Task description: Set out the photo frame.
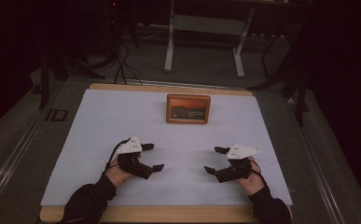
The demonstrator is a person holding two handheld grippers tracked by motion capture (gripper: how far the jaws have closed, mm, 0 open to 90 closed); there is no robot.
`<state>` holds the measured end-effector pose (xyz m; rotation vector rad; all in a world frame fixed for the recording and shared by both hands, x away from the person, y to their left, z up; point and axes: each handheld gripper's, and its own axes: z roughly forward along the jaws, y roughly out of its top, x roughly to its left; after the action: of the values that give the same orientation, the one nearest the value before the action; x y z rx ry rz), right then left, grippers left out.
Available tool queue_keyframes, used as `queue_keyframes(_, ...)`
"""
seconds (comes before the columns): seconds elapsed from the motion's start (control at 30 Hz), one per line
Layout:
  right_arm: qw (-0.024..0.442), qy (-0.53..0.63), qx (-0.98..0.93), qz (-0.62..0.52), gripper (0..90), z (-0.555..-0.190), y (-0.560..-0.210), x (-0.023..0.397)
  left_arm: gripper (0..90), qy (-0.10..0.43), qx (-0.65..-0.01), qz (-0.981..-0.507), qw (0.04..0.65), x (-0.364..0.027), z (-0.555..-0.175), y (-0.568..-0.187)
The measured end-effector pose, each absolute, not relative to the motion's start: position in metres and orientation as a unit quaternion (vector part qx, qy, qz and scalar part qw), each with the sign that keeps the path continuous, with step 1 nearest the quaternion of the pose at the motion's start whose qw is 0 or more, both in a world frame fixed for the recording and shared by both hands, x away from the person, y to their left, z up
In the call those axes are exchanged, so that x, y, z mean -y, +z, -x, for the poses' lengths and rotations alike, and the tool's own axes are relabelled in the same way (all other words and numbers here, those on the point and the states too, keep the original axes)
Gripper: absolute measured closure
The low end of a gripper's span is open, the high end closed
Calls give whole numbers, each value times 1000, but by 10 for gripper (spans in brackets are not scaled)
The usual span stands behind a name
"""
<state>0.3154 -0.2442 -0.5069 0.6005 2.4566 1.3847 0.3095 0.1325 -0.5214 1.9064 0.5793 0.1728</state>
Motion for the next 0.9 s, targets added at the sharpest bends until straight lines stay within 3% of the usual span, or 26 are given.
queue_keyframes(0.9,155,468,-836,-241,133,-282,-518,277,79,70,-228,-815,529,-131,-297,-527)
